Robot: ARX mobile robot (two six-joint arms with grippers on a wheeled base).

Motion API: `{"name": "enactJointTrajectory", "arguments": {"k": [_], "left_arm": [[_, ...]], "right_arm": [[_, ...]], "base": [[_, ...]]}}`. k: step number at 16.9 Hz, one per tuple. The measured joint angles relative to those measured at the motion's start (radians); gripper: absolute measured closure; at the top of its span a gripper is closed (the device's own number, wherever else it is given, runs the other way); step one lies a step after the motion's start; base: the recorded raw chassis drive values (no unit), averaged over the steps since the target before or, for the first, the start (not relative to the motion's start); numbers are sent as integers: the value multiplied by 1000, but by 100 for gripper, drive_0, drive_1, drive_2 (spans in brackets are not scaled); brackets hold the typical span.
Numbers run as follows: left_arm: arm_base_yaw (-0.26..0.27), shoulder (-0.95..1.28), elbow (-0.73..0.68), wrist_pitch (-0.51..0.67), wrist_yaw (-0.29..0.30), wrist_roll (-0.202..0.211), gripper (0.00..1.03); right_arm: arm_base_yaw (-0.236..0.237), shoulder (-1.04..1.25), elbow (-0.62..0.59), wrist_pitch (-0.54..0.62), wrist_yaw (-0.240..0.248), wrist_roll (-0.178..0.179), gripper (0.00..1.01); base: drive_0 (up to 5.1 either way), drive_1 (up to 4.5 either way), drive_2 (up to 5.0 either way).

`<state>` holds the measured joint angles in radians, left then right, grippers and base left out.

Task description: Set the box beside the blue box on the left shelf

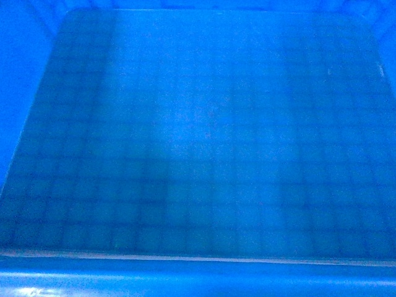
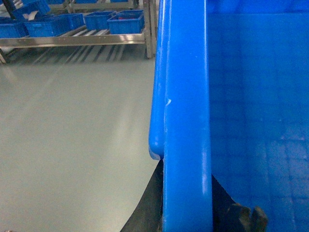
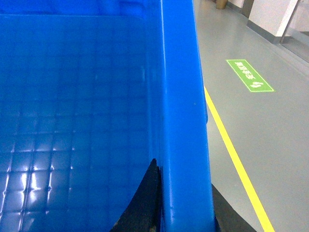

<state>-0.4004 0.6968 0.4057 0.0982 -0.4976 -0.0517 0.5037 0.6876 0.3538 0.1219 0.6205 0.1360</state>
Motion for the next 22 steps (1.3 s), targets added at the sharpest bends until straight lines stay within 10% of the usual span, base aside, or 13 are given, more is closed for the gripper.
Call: {"name": "enactJointTrajectory", "arguments": {"k": [22], "left_arm": [[0, 3, 0, 4, 0, 0, 93]], "right_arm": [[0, 3, 0, 2, 0, 1, 91]], "base": [[7, 427, -413]]}}
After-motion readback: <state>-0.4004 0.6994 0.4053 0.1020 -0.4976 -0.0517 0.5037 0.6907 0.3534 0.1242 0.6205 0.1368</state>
